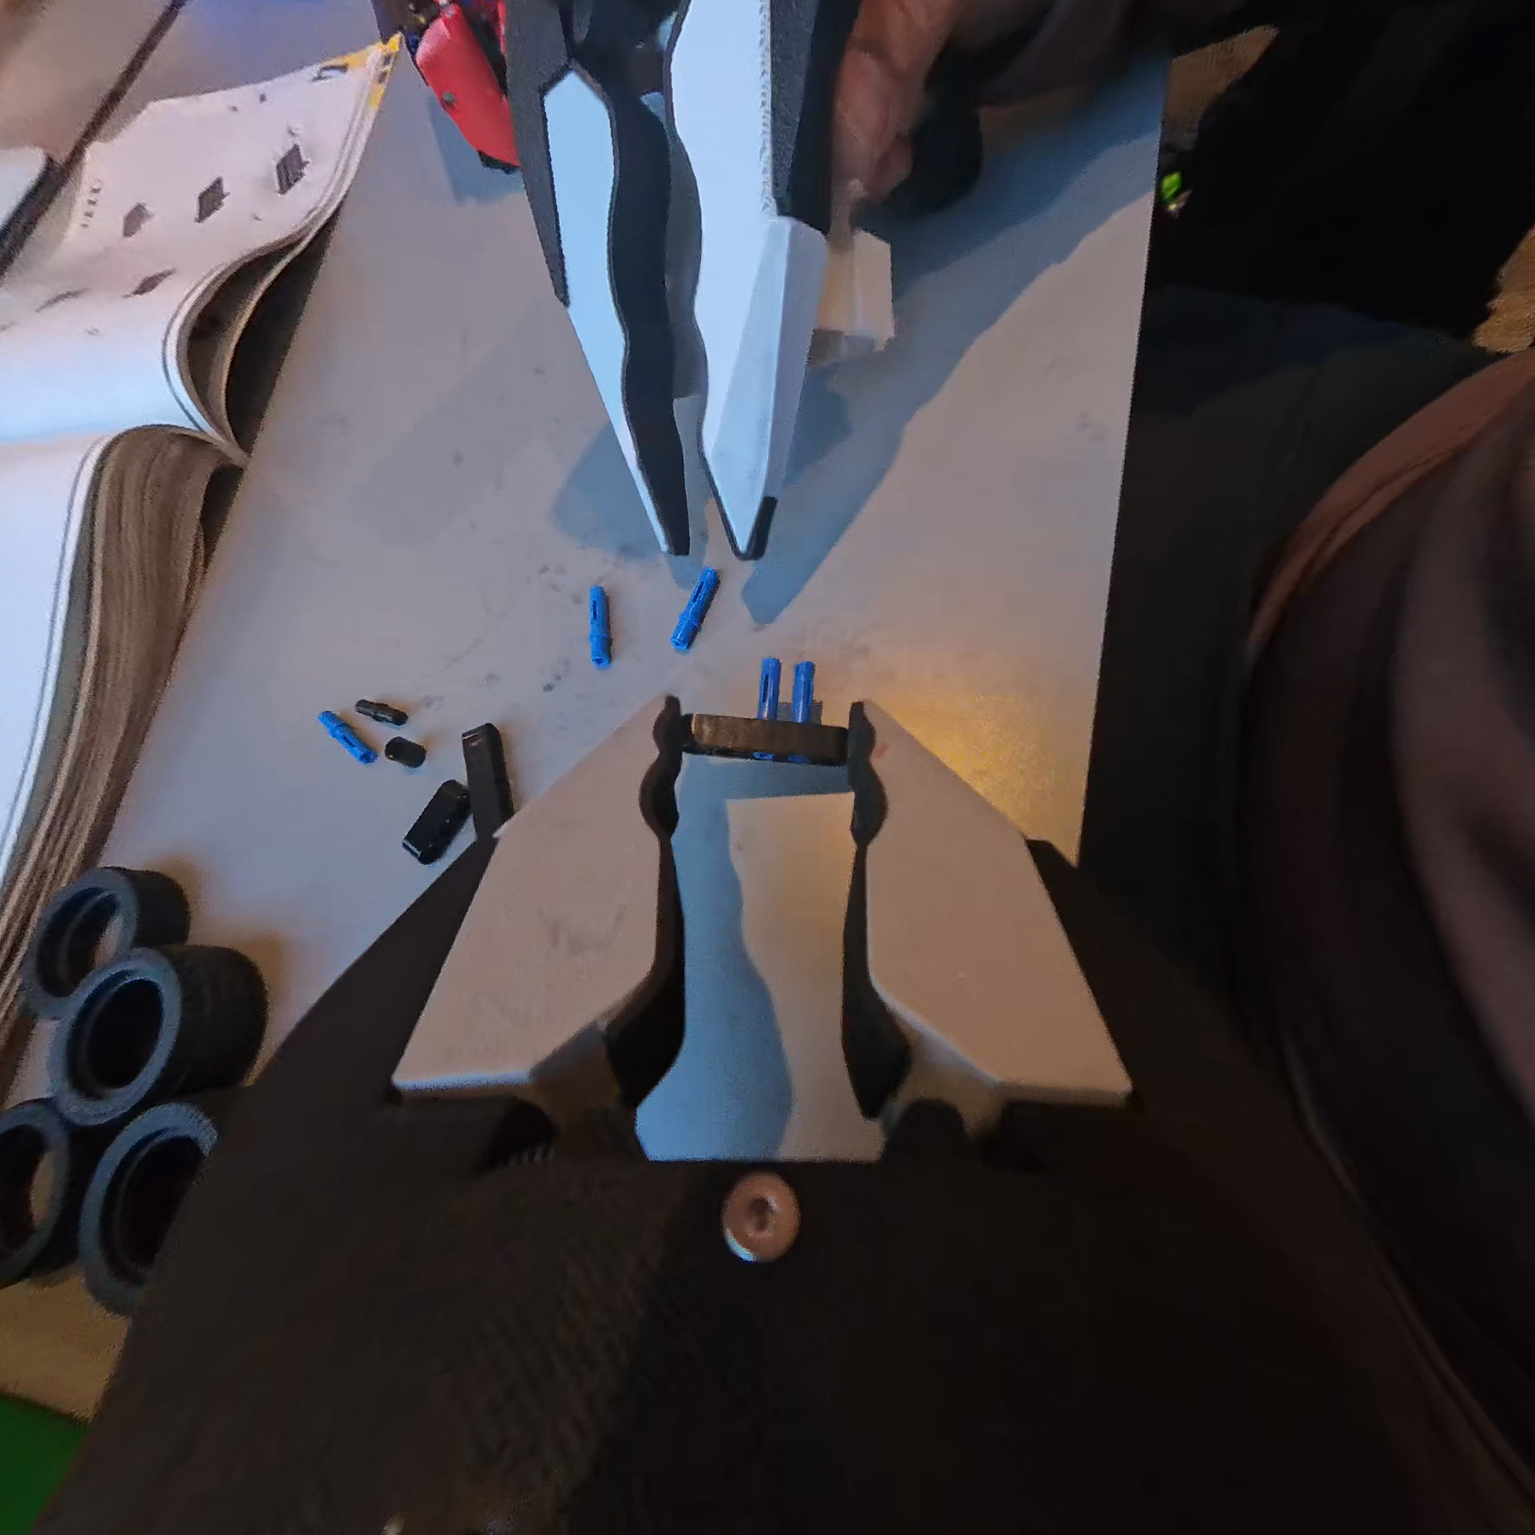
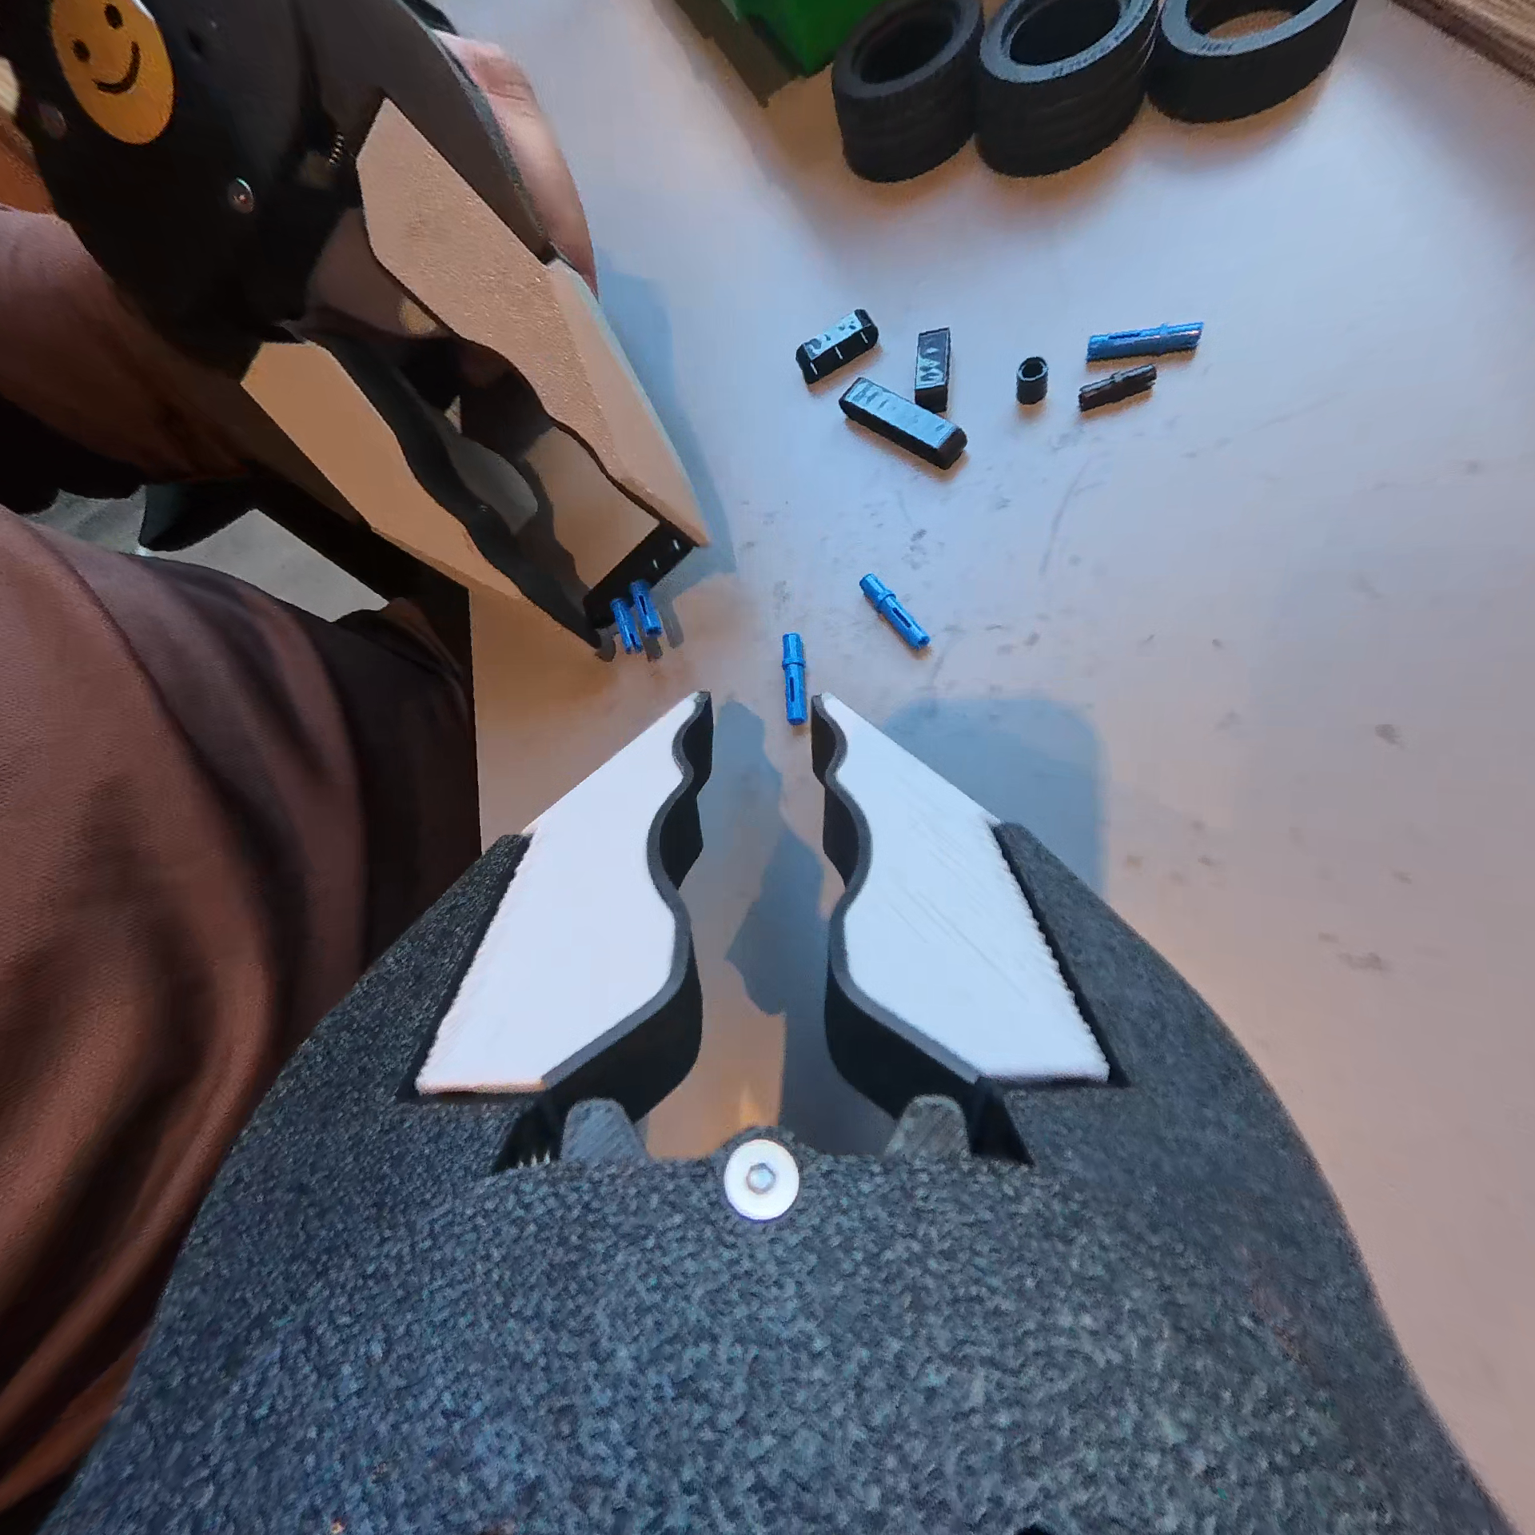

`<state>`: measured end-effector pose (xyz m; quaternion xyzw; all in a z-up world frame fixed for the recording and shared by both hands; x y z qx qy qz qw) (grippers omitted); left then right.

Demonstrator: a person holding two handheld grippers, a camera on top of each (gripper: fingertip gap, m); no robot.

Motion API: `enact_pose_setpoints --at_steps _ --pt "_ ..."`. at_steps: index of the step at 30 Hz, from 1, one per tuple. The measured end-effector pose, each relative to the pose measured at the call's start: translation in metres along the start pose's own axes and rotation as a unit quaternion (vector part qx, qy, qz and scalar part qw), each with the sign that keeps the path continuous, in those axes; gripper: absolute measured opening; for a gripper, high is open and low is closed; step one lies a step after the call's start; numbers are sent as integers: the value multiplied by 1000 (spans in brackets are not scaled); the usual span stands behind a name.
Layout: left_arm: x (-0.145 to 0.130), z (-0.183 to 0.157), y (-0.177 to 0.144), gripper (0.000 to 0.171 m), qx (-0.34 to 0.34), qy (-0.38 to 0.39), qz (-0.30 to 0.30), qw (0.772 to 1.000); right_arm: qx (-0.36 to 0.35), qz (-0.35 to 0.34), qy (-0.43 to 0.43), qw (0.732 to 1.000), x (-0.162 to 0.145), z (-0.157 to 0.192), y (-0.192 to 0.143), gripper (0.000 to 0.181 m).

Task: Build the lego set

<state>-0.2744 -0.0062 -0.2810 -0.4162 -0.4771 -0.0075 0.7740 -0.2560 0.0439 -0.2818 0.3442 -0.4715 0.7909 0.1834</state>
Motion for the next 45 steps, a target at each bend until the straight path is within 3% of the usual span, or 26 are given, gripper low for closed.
enact_pose_setpoints --at_steps 4,8,12,15,18,22,23,26,28,31,34,36,39,45 --pt "1 -1 -2 38 14 18 -6 1000 -13 -4 -2 1000 1 -3 -1 27" --pt "-5 13 -2 38 20 -60 7 998 -42 -45 -36 997 16 3 -12 31" --pt "27 13 -17 38 -14 -97 -110 989 -58 -63 -30 996 18 18 -12 31" --pt "45 9 -31 38 23 -15 -174 984 38 -118 48 991 32 40 -19 31" --pt "55 6 -34 37 62 26 -196 978 129 -173 118 969 49 54 -29 33" --pt "62 4 -26 38 96 51 -181 977 116 -126 123 977 38 55 -9 25" --pt "60 3 -23 38 102 57 -166 979 120 -121 120 978 37 57 -7 12" --pt "55 0 -19 37 102 64 -152 981 92 -88 87 988 28 55 -4 9" --pt "43 -1 -17 38 80 45 -129 987 41 -36 38 998 14 47 -3 7" --pt "29 -4 -12 42 -4 -25 -95 995 -16 61 -46 997 -9 41 -2 7" --pt "27 -15 -5 31 -119 -88 -81 986 -44 116 -105 987 -19 40 2 8" --pt "26 -17 2 24 -160 -106 -61 980 -66 144 -134 978 -24 35 6 8" --pt "24 -14 12 6 -158 -92 -39 982 -75 149 -145 975 -24 33 7 7" --pt "15 -17 25 11 -162 -82 12 983 -81 150 -145 975 -25 28 3 8"
Point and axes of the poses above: each gripper's, where its closed fingertips meet, y out along the fingers, x out of its top, z = x × y across the jaws, the point moved 1 cm from there along -y, back along the fingers, and after that the axes turned 4 degrees about -x, right-handed, at the moved point
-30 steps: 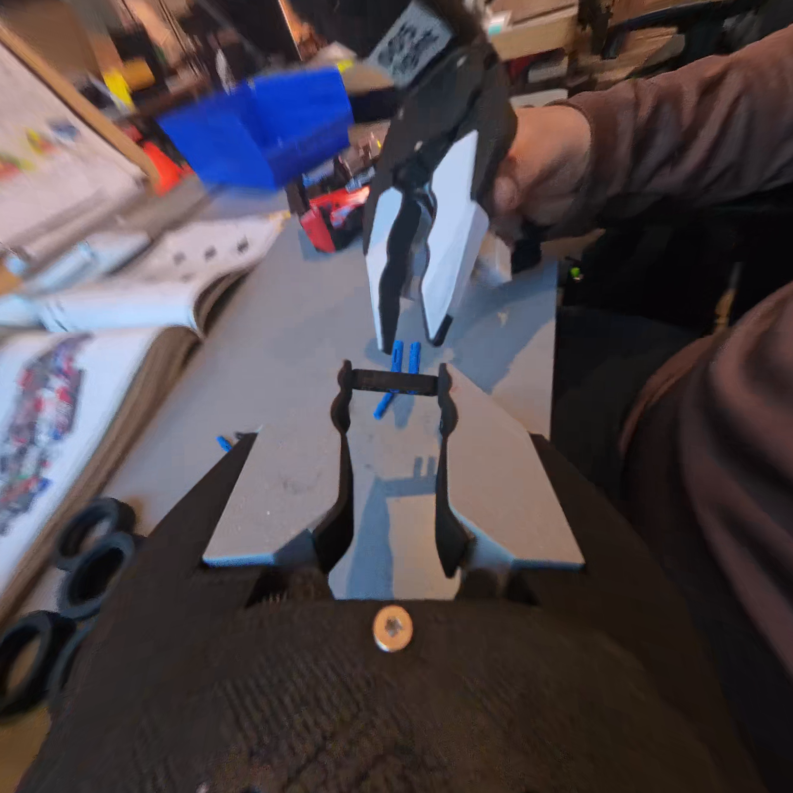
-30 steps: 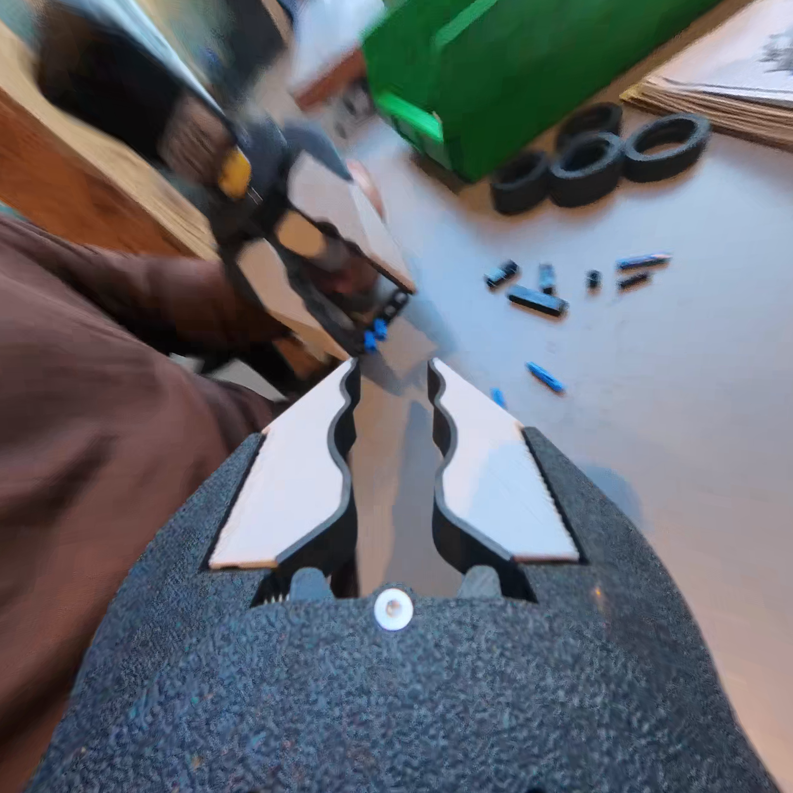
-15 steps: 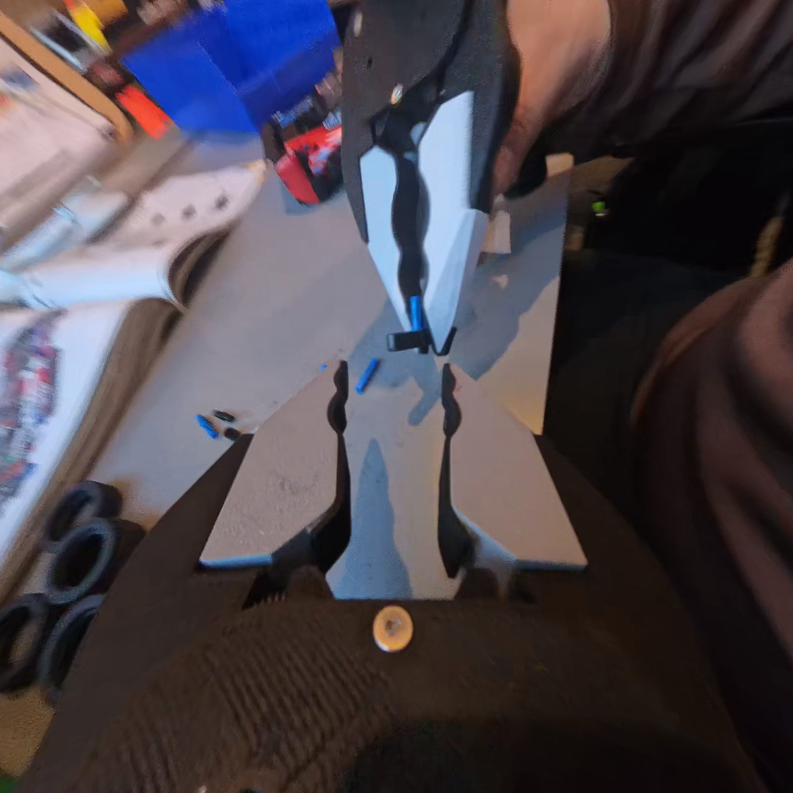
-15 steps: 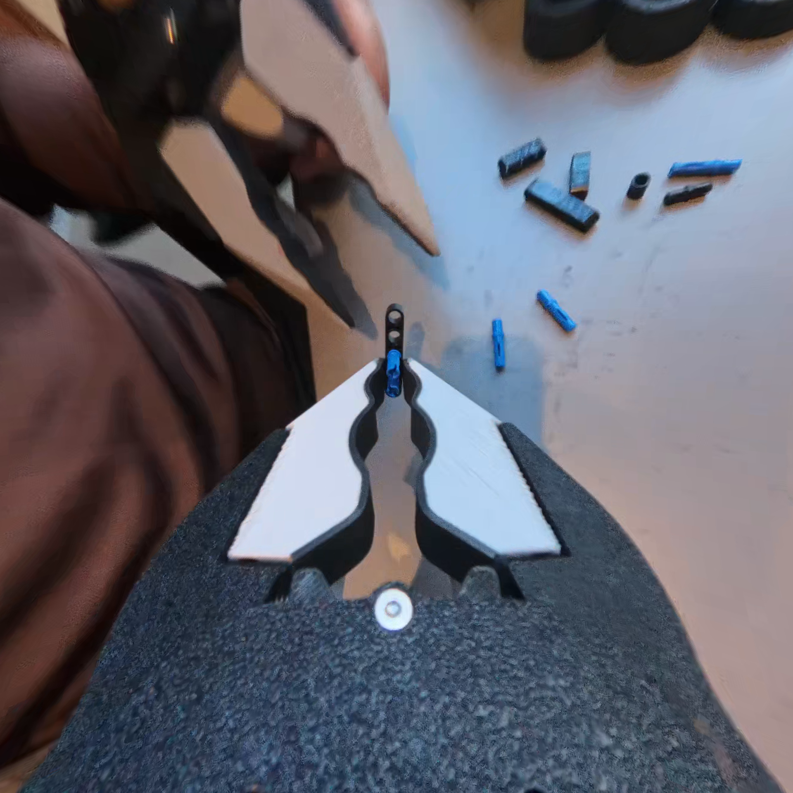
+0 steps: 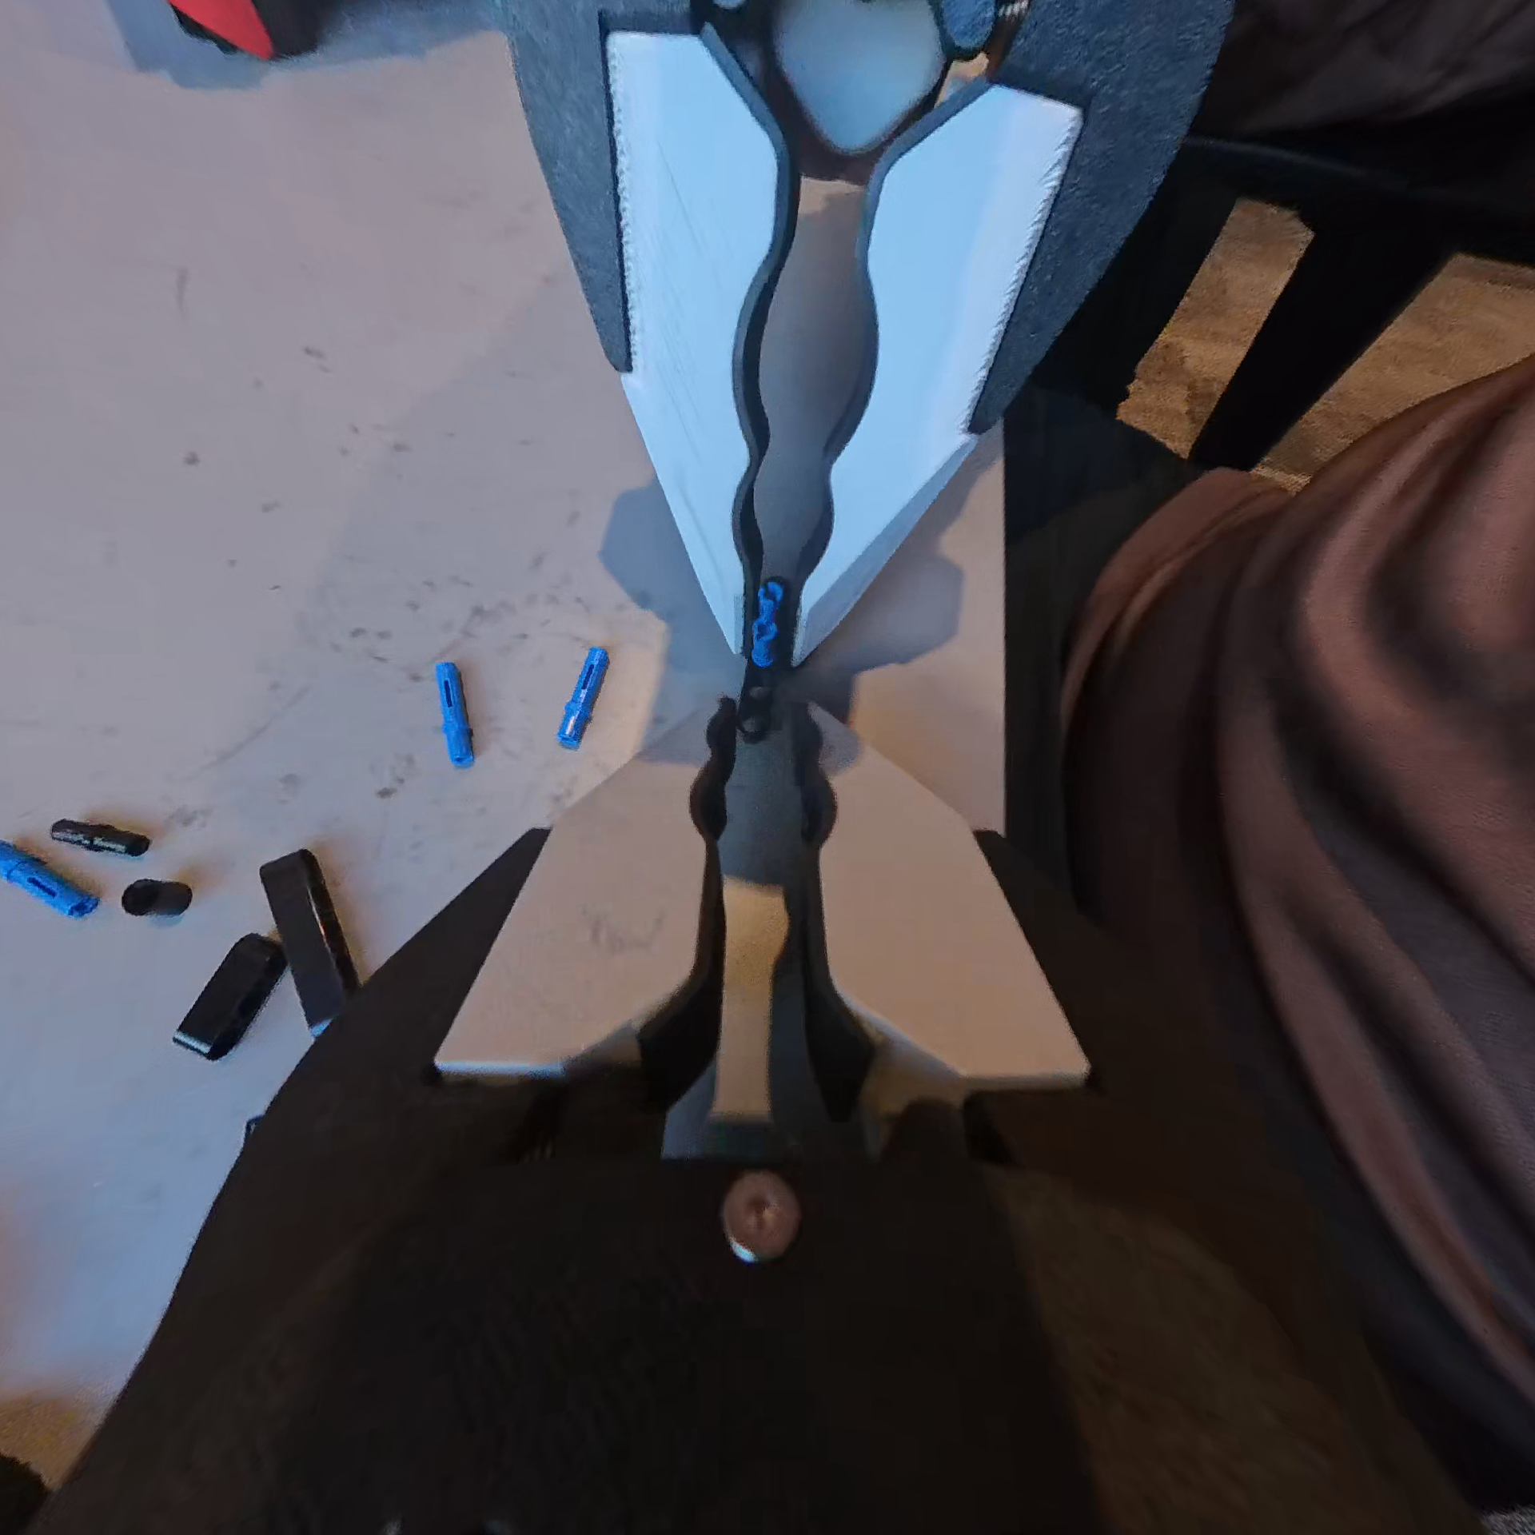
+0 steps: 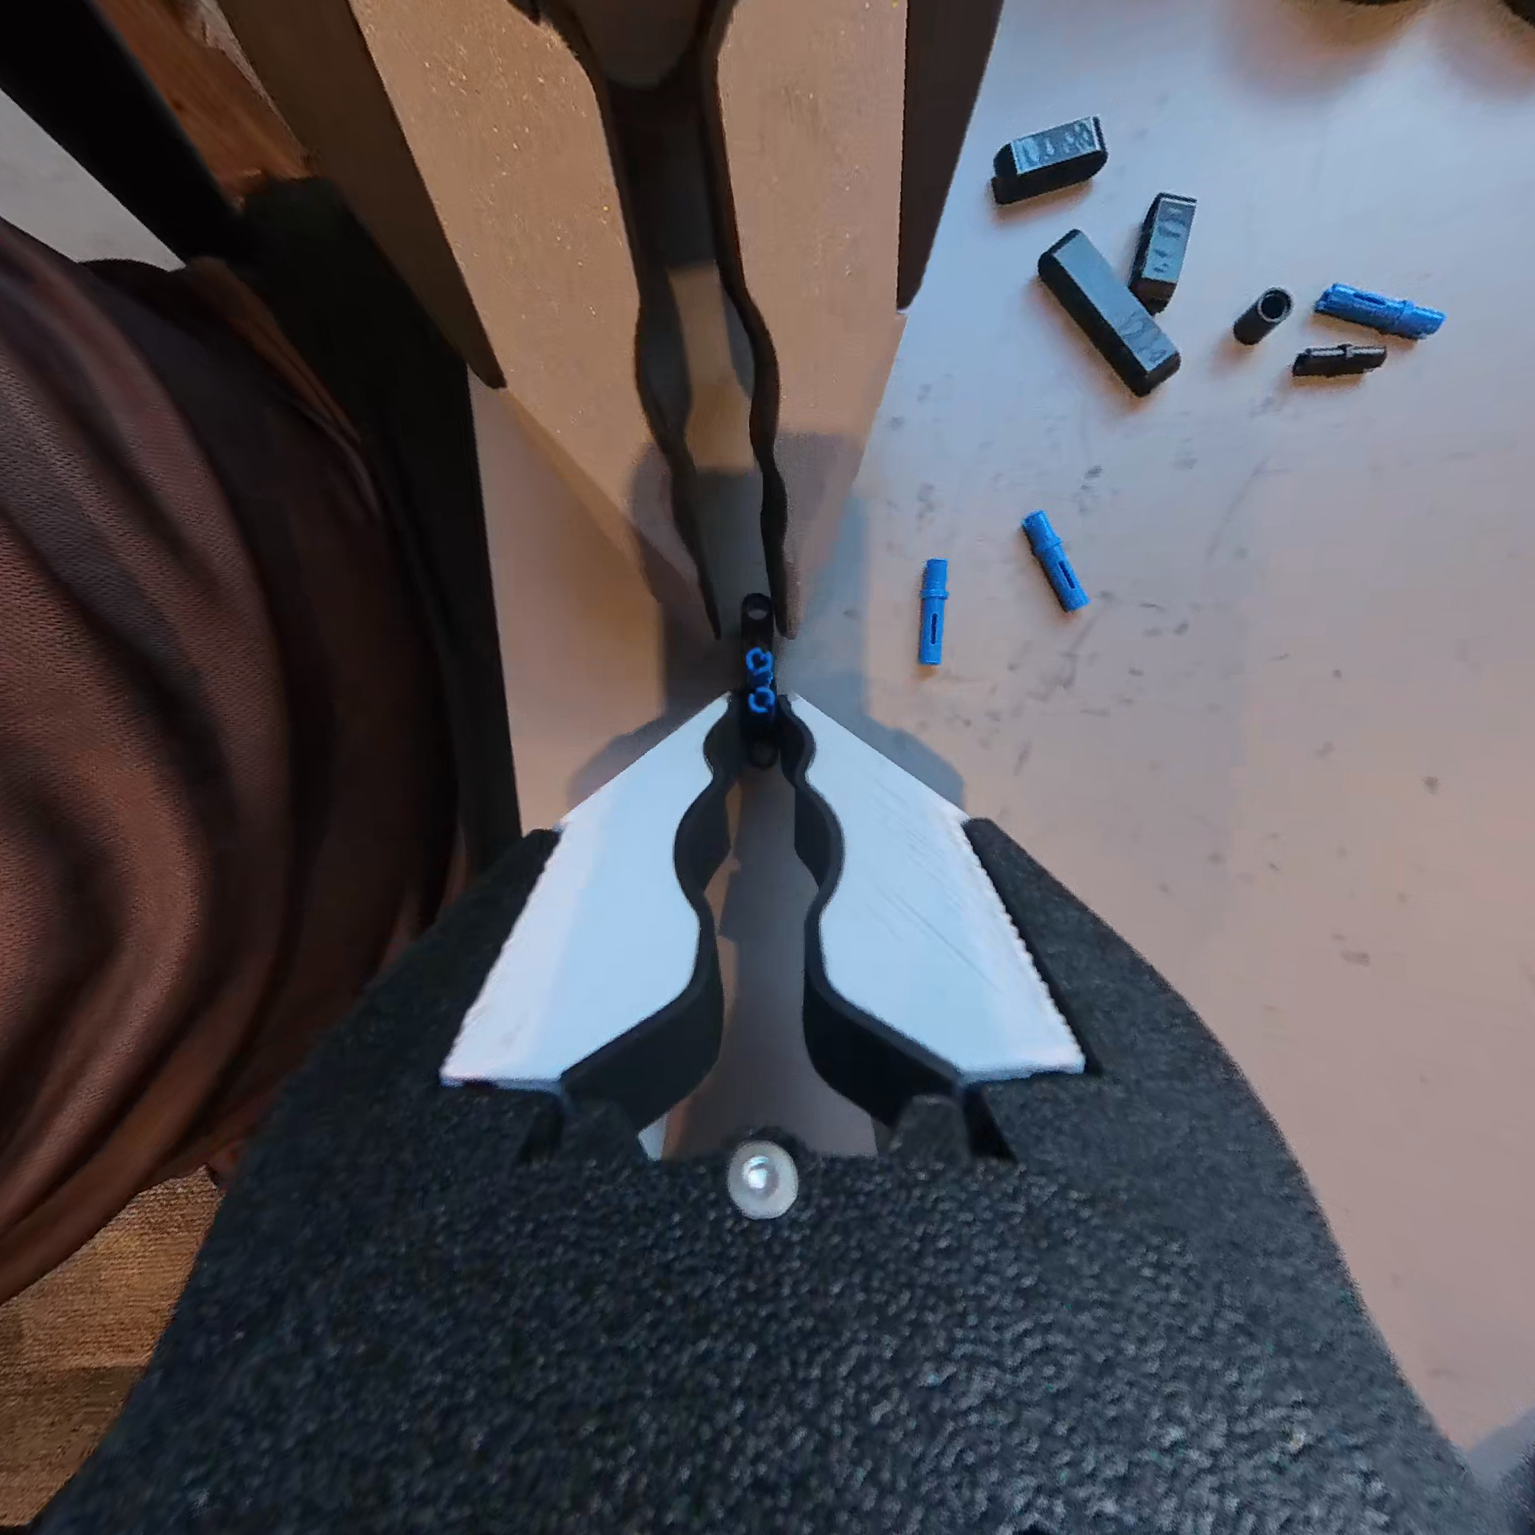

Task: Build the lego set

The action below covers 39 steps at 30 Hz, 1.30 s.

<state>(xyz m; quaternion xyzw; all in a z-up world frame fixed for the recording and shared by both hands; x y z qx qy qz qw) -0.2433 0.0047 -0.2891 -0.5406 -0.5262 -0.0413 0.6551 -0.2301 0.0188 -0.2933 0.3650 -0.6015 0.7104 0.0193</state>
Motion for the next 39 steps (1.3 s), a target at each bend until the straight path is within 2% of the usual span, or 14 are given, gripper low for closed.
enact_pose_setpoints --at_steps 2,14,18,26,29,32,35,39 --pt "-2 4 2 6 10 -4 9 1000 -1 0 -2 1000 0 -2 0 8" --pt "11 8 16 7 31 -37 4 999 -39 -7 34 999 -19 -30 -12 15" --pt "16 4 22 7 23 -31 4 999 -71 -18 56 996 -20 -46 -14 14" --pt "26 -2 33 3 6 -21 5 1000 -93 -55 83 991 -13 -62 -11 15" --pt "22 8 19 0 45 -20 -5 999 -103 -57 104 988 -19 -67 -19 14" --pt "9 32 -9 10 100 -39 5 994 -113 -67 125 983 -24 -68 -31 14" --pt "5 44 -23 18 96 -50 6 994 -110 -89 131 981 -23 -63 -42 15" --pt "-4 44 -11 23 59 -33 50 996 -88 -140 134 977 -11 -52 -54 18"
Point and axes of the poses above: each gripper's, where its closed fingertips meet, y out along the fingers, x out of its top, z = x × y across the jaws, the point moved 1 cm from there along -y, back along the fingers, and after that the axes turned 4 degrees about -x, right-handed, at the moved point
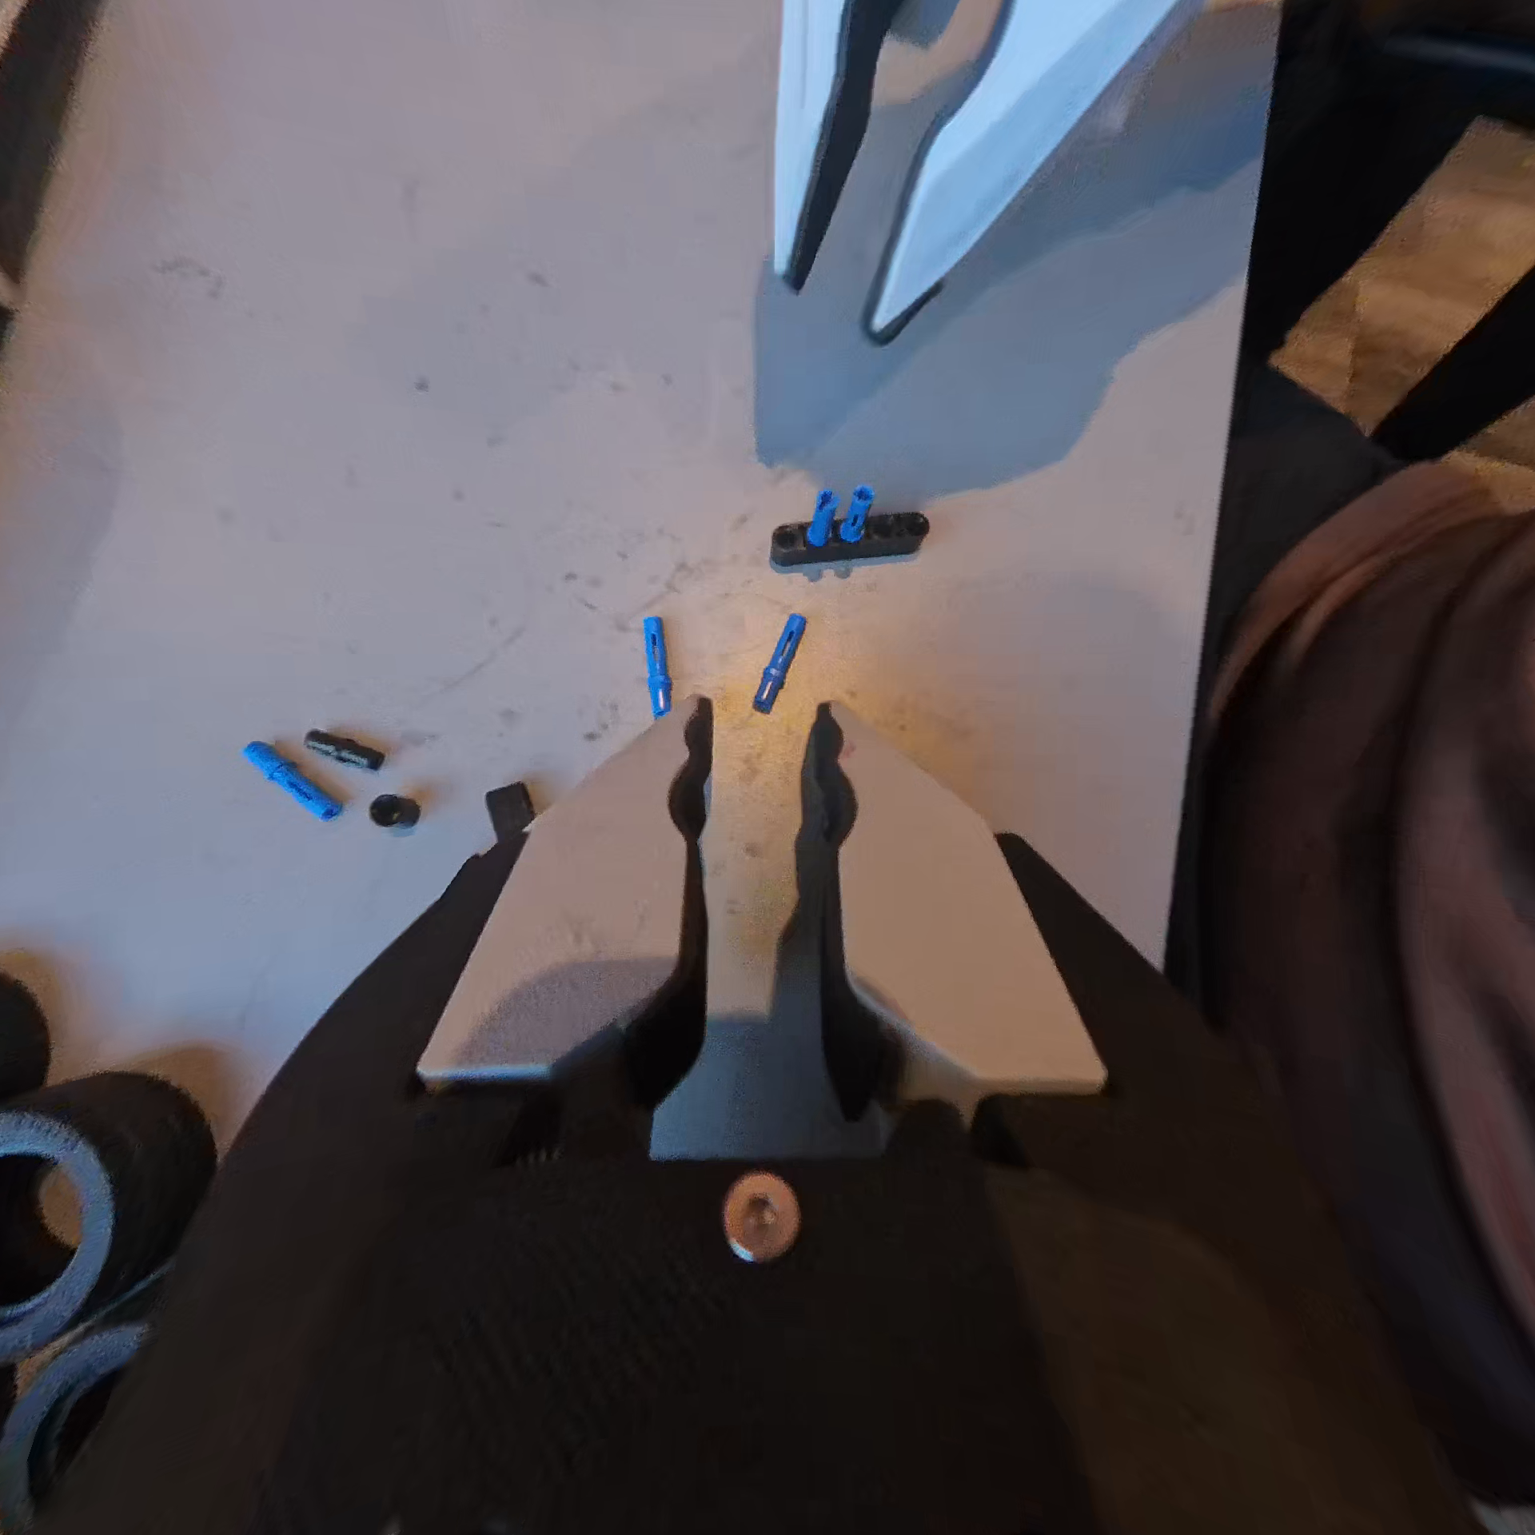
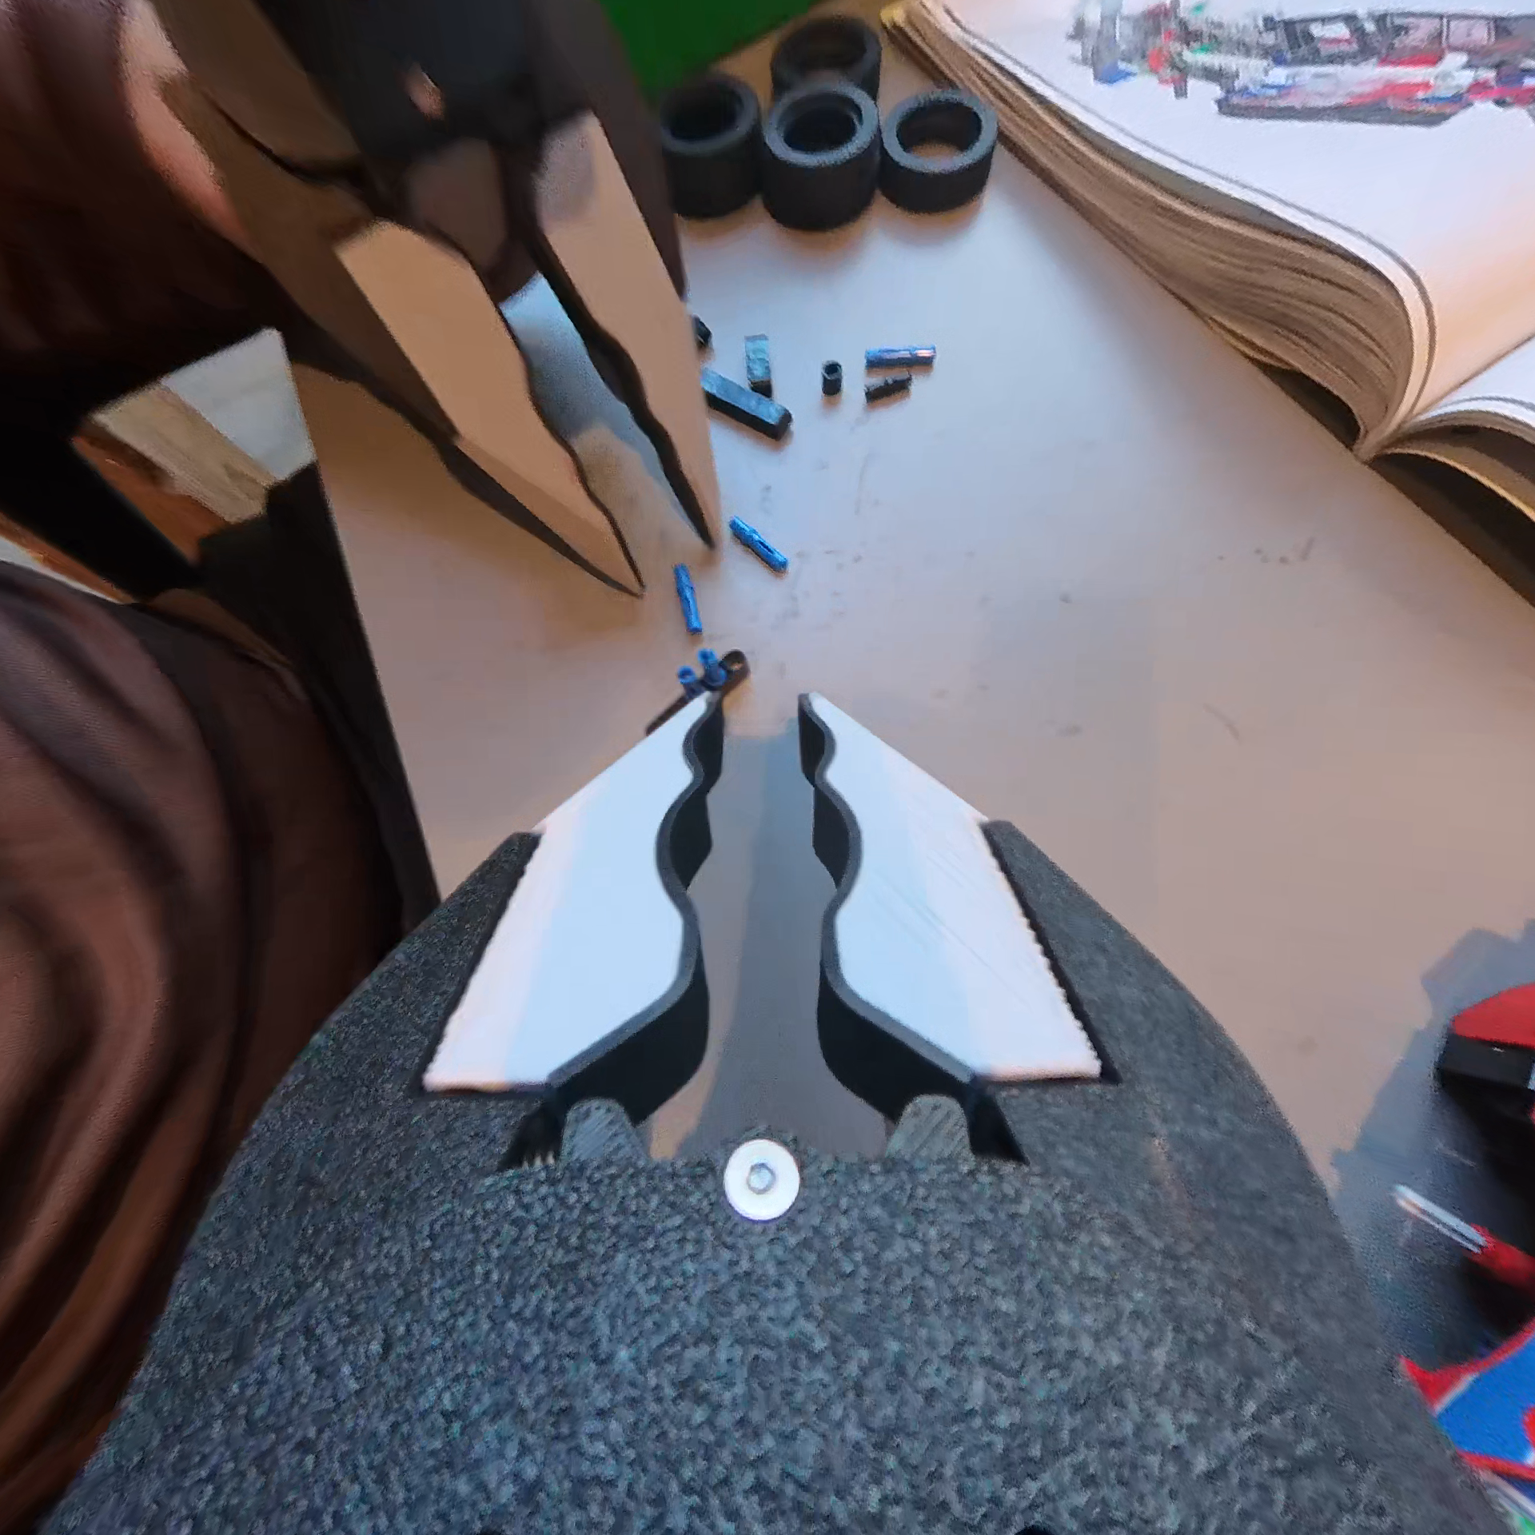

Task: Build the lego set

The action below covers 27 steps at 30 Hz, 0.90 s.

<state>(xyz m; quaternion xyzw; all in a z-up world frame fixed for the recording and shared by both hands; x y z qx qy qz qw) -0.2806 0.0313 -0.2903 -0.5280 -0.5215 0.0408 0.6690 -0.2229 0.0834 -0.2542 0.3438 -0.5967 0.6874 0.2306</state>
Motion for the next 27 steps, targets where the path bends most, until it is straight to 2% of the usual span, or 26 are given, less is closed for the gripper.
enact_pose_setpoints --at_steps 3,6,8,12,14,17,19,21,24,27 --pt "4 0 7 19 -3 13 -2 1000 28 -14 13 999 0 10 -3 31" --pt "8 -2 11 12 -11 19 -10 1000 79 -35 36 996 -4 25 -3 29" --pt "10 -7 14 2 -27 20 -20 999 123 -75 51 988 2 35 -9 26" --pt "10 -9 12 2 -16 22 -38 999 210 -190 77 956 33 50 -40 30" --pt "20 -15 3 2 -13 34 -82 996 236 -224 75 943 42 55 -52 30" --pt "55 -39 -26 2 -33 54 -198 978 241 -249 51 937 47 61 -59 30" --pt "74 -51 -46 2 -25 73 -253 964 241 -261 38 934 51 65 -62 29" --pt "85 -61 -56 2 -8 98 -272 957 225 -270 17 936 54 67 -64 26" --pt "91 -70 -59 2 21 133 -261 956 191 -277 -32 941 58 73 -66 20" --pt "97 -84 -63 2 22 165 -271 948 140 -276 -84 947 57 76 -65 22"
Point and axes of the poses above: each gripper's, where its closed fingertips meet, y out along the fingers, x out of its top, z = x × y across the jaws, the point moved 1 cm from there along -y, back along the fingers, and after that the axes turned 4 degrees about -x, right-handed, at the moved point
